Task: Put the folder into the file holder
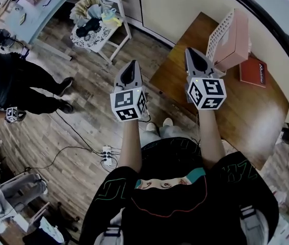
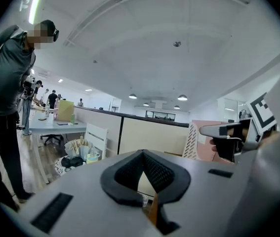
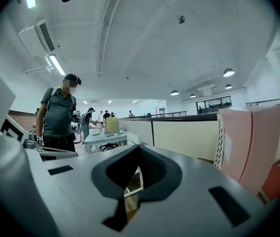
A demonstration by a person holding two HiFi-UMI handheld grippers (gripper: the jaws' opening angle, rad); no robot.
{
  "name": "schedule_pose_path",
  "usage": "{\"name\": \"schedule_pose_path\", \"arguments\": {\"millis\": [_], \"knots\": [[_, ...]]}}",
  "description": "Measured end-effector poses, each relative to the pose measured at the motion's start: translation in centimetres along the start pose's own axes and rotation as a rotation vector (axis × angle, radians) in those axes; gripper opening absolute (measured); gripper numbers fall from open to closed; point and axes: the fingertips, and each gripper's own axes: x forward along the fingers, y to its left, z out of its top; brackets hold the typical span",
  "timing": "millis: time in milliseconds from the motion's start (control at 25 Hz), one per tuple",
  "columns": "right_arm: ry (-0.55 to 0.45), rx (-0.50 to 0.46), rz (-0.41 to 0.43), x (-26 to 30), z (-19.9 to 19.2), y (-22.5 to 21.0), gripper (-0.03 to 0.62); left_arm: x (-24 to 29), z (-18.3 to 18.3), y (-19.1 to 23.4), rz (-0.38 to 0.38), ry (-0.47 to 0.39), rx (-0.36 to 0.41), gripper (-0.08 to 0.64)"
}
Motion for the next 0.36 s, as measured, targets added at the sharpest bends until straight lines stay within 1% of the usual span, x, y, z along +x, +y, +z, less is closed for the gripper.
{"name": "schedule_pose_path", "arguments": {"millis": [360], "knots": [[-0.006,-0.015,-0.013,-0.7,0.6,-1.5,0.002,0.9,0.7,-1.9,-0.032,-0.01,0.012,0.0]]}}
